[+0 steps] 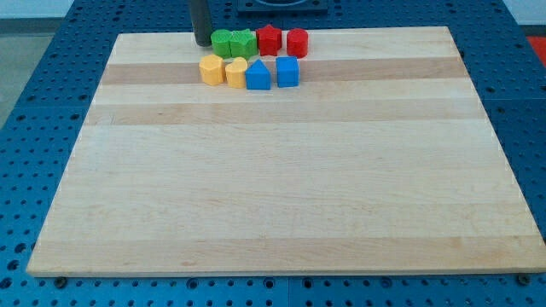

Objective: Move arm at center right of the board

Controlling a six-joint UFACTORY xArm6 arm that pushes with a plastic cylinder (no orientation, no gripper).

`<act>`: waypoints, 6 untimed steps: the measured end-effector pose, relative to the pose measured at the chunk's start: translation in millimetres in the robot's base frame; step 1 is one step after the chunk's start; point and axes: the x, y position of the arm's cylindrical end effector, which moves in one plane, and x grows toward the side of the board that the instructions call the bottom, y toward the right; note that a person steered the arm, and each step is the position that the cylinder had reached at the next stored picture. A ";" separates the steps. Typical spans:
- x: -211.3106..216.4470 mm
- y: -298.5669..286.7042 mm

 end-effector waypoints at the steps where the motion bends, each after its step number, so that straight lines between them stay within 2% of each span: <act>1: 0.0 -30.2; 2: 2.4 -95.1; 4: 130.8 -126.3; 5: 159.9 -109.6; 6: 182.8 -50.2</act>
